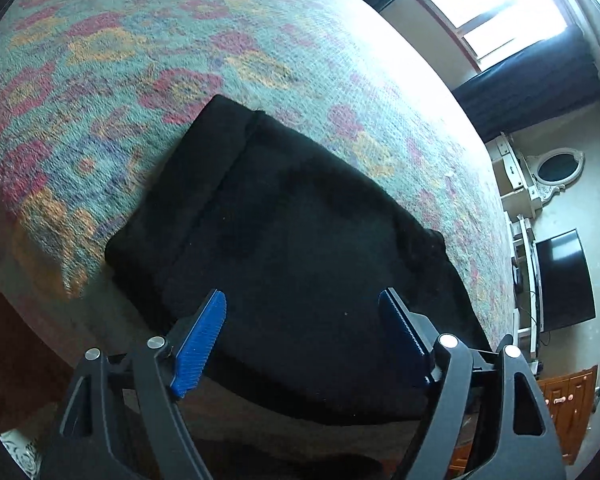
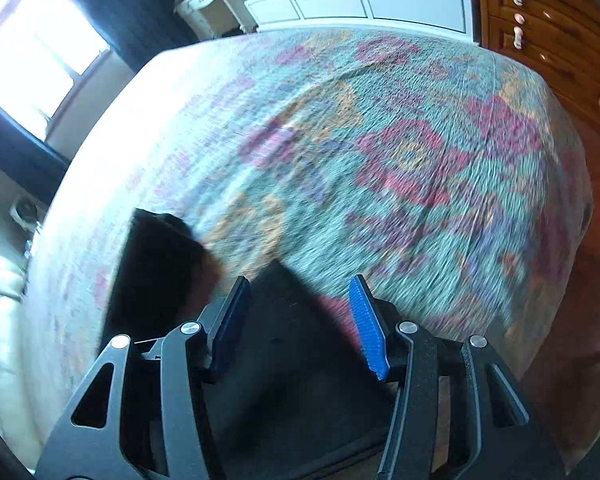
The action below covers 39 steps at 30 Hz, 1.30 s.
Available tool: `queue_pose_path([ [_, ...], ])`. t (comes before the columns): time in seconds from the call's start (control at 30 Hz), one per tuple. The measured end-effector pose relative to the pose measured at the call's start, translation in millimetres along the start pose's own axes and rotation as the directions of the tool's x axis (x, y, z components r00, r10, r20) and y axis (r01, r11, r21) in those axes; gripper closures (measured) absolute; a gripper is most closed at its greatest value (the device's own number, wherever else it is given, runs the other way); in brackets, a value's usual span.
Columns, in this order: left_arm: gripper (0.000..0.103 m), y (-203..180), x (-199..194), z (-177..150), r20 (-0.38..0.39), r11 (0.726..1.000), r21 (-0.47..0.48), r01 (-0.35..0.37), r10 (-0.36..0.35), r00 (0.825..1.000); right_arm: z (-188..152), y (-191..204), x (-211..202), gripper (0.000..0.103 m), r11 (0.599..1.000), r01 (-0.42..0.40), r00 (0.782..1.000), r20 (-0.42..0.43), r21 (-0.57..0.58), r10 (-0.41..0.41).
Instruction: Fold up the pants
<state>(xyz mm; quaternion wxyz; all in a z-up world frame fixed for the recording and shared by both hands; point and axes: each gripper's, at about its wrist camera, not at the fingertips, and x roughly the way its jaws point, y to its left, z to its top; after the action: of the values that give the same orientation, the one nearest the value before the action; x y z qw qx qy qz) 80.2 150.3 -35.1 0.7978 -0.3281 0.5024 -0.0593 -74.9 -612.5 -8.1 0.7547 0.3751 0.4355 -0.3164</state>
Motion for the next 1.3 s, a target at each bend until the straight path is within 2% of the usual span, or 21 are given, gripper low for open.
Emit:
queue_pose_path([
  [0.07, 0.026, 1, 1, -1, 0.004, 1.000, 0.004, -0.017, 0.017, 1.000, 1, 6, 10, 0.051, 0.994, -0.003, 0.999, -0.034, -0.114, -0.001],
  [0.1, 0.026, 2, 2, -1, 0.008, 1.000, 0.006, -0.030, 0.029, 1.000, 2, 14, 12, 0.055, 0.984, -0.002, 0.999, -0.034, -0.177, -0.004],
  [0.13, 0.026, 2, 2, 0, 0.013, 0.999, 0.004, -0.038, 0.038, 0.999, 3, 27, 14, 0.084, 0.971, -0.053, 0.997, -0.064, -0.232, 0.039],
  [0.17, 0.026, 2, 2, 0, 0.015, 0.999, -0.001, -0.042, 0.042, 0.999, -1, 37, 15, 0.095, 0.959, -0.056, 0.996, -0.081, -0.279, 0.034],
  [0.23, 0.026, 3, 4, 1, 0.022, 0.999, -0.023, -0.045, 0.046, 0.999, 1, 47, 15, 0.095, 0.935, -0.037, 0.997, -0.075, -0.351, 0.011],
  [0.37, 0.024, 3, 5, 2, 0.048, 0.997, -0.060, -0.052, 0.055, 0.997, 30, 44, -4, 0.097, 0.944, -0.038, 0.998, 0.036, -0.328, 0.053],
  [0.43, 0.022, 1, 7, 1, 0.058, 0.997, -0.051, -0.062, 0.065, 0.996, 41, 39, -3, 0.103, 0.940, 0.027, 0.997, 0.075, -0.340, -0.002],
  [0.53, 0.021, -4, 12, -1, 0.063, 0.995, -0.012, -0.095, 0.095, 0.993, 36, 4, 22, 0.103, 0.945, 0.138, 0.990, 0.061, -0.297, -0.126],
  [0.6, 0.020, -6, 16, -3, 0.061, 0.993, 0.021, -0.116, 0.115, 0.992, 29, -6, 8, 0.103, 0.961, 0.106, 0.990, 0.112, -0.253, -0.080],
  [0.63, 0.020, -8, 18, -3, 0.057, 0.991, 0.038, -0.126, 0.123, 0.991, 32, -2, -4, 0.101, 0.971, 0.053, 0.991, 0.134, -0.234, -0.021],
  [0.67, 0.018, -9, 20, -3, 0.053, 0.990, 0.053, -0.131, 0.128, 0.990, 32, 6, -12, 0.091, 0.976, -0.028, 0.989, 0.138, -0.217, 0.059],
  [0.7, 0.017, -10, 22, -3, 0.050, 0.988, 0.066, -0.136, 0.133, 0.990, 29, 13, -24, 0.083, 0.972, -0.138, 0.976, 0.141, -0.192, 0.166],
  [0.77, 0.016, -11, 26, -4, 0.049, 0.985, 0.080, -0.151, 0.147, 0.988, 25, 28, -24, 0.041, 0.939, -0.322, 0.937, 0.102, -0.124, 0.335],
  [0.8, 0.014, -12, 27, -4, 0.052, 0.985, 0.085, -0.153, 0.149, 0.987, 22, 36, -16, 0.039, 0.918, -0.386, 0.919, 0.051, -0.087, 0.391],
  [0.87, 0.012, -12, 28, -5, 0.060, 0.984, 0.093, -0.155, 0.149, 0.987, 17, 47, 3, 0.039, 0.902, -0.431, 0.902, -0.015, -0.021, 0.431],
  [0.93, 0.012, -13, 28, -7, 0.067, 0.981, 0.109, -0.158, 0.151, 0.986, 13, 51, 23, 0.039, 0.916, -0.399, 0.916, -0.038, 0.032, 0.400],
  [1.07, 0.010, -14, 29, -7, 0.055, 0.977, 0.141, -0.161, 0.154, 0.986, 13, 54, 48, 0.039, 0.894, -0.435, 0.898, -0.012, 0.103, 0.439],
  [1.2, 0.005, -9, 32, -4, 0.047, 0.985, 0.111, -0.132, 0.128, 0.991, 14, 72, 57, 0.040, 0.922, -0.381, 0.924, -0.013, 0.068, 0.383],
  [1.23, 0.005, -9, 32, -2, 0.045, 0.985, 0.113, -0.131, 0.127, 0.991, 14, 75, 58, 0.052, 0.924, -0.378, 0.925, -0.020, 0.057, 0.380],
  [1.27, 0.005, -8, 32, -1, 0.042, 0.985, 0.114, -0.128, 0.124, 0.991, 14, 79, 62, 0.077, 0.923, -0.380, 0.923, -0.045, 0.054, 0.382],
  [1.3, 0.005, -8, 32, -2, 0.045, 0.986, 0.113, -0.125, 0.121, 0.992, 13, 81, 65, 0.083, 0.921, -0.385, 0.920, -0.060, 0.056, 0.388],
])
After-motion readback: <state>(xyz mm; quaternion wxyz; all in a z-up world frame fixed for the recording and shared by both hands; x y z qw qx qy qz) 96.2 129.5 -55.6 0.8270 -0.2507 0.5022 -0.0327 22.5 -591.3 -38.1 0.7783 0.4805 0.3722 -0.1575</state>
